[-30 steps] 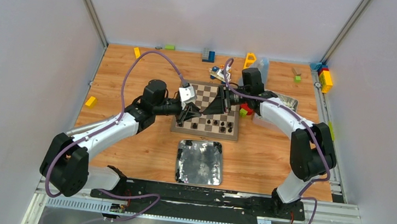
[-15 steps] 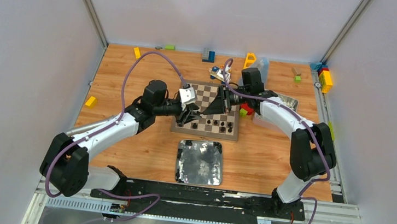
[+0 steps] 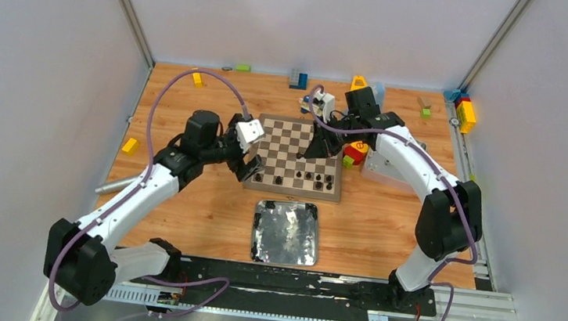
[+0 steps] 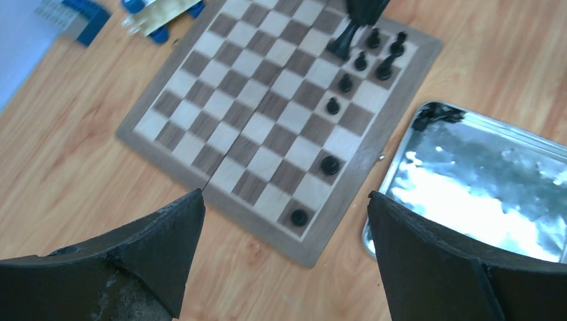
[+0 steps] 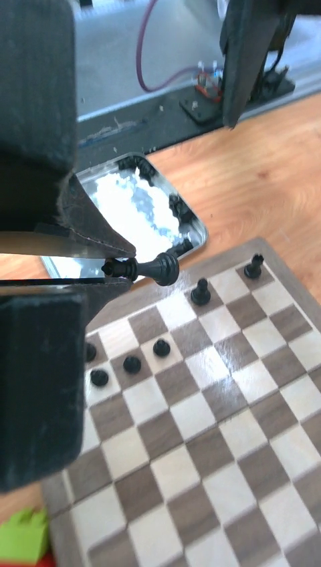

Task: Set up the chess pieces on the board
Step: Place the chess piece on the chessboard.

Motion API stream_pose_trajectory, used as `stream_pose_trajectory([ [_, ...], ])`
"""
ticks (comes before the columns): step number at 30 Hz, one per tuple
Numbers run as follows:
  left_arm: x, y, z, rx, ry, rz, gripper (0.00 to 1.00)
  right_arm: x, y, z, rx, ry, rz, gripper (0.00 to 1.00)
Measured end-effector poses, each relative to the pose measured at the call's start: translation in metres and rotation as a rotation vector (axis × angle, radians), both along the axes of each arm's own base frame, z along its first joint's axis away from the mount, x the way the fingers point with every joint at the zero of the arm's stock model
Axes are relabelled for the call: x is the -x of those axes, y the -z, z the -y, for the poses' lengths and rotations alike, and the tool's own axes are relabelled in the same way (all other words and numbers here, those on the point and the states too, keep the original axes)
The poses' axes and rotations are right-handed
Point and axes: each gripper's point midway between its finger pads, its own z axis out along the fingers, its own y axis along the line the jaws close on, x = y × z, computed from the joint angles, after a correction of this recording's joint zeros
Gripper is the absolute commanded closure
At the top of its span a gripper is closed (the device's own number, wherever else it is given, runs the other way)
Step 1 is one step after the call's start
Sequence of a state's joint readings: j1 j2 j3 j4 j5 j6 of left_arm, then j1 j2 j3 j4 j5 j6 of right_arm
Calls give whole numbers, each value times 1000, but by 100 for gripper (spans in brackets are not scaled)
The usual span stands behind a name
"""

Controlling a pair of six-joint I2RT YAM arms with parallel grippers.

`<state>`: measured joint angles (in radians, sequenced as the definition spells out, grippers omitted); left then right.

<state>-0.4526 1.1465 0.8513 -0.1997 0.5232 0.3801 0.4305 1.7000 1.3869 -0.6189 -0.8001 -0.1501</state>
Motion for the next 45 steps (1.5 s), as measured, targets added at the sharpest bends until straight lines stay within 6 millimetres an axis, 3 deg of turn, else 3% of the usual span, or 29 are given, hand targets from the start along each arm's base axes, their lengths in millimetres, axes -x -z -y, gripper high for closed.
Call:
stream_pose_trajectory([
  [7, -21, -12, -70, -68, -263, -31, 0, -14, -7, 7, 226, -12, 141, 98],
  [12, -29, -19, -111, -83, -419, -63, 0, -9, 25, -1, 420, -89, 152, 98],
  [16, -27, -12, -125, -99, -476, -100, 0, 2, 53, -4, 560, -167, 135, 99],
  [20, -27, -9, -133, -102, -505, -119, 0, 11, 62, -7, 651, -231, 142, 99],
  [24, -27, -13, -138, -96, -526, -112, 0, 13, 59, -7, 718, -269, 178, 98],
  [36, -25, -20, -140, -86, -533, -88, 0, 10, 89, -6, 887, -359, 195, 96],
  [45, -24, -22, -140, -83, -533, -82, 0, 6, 92, 0, 958, -381, 216, 93],
])
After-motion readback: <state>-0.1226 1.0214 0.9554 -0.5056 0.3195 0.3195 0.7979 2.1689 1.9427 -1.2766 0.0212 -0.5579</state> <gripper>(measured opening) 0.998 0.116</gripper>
